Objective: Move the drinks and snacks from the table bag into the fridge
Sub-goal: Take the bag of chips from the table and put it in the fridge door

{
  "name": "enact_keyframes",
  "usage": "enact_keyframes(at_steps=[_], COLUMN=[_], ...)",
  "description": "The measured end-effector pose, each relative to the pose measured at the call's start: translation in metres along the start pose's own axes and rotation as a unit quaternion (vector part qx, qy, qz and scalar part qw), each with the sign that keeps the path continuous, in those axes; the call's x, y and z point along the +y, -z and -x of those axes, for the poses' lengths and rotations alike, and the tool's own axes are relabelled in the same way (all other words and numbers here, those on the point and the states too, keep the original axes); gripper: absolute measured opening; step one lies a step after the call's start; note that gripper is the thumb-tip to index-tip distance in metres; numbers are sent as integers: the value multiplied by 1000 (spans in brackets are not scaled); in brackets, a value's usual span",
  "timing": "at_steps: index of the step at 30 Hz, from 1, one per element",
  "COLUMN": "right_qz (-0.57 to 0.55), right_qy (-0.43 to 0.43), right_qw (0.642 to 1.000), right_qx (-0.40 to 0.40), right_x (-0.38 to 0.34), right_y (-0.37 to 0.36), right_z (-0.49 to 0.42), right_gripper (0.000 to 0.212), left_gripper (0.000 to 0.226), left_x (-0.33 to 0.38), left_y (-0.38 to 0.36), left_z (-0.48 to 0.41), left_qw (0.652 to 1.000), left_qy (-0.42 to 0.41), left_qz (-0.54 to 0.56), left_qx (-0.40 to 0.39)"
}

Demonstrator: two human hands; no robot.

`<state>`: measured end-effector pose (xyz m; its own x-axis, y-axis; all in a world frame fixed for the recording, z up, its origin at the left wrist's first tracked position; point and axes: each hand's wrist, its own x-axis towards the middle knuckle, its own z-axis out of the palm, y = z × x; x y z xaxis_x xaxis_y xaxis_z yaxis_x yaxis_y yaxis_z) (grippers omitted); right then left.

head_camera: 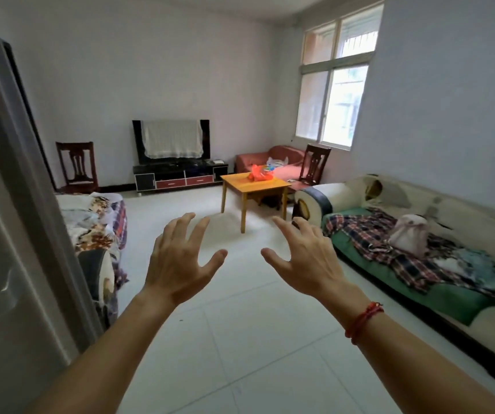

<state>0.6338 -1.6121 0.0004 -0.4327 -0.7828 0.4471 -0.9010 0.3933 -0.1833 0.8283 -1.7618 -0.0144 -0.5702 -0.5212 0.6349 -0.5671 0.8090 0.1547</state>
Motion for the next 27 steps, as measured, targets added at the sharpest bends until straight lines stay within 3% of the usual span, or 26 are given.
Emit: enact_keyframes(at_steps=[10, 27], right_qz=[42, 31], right_qy=[-66, -43], right_qw=[997, 999], right_qx=[9, -2], right_x=[79, 187], right_y=[6, -20], right_z=[-1, -77], right_gripper=[70, 69], left_gripper=[71, 71], left_x=[56, 106], left_y=[-57, -139], left_z=[-44, -118], left_qw=[998, 999], left_qy=[-62, -41], left_qz=[33, 7], left_qx=[-11, -11])
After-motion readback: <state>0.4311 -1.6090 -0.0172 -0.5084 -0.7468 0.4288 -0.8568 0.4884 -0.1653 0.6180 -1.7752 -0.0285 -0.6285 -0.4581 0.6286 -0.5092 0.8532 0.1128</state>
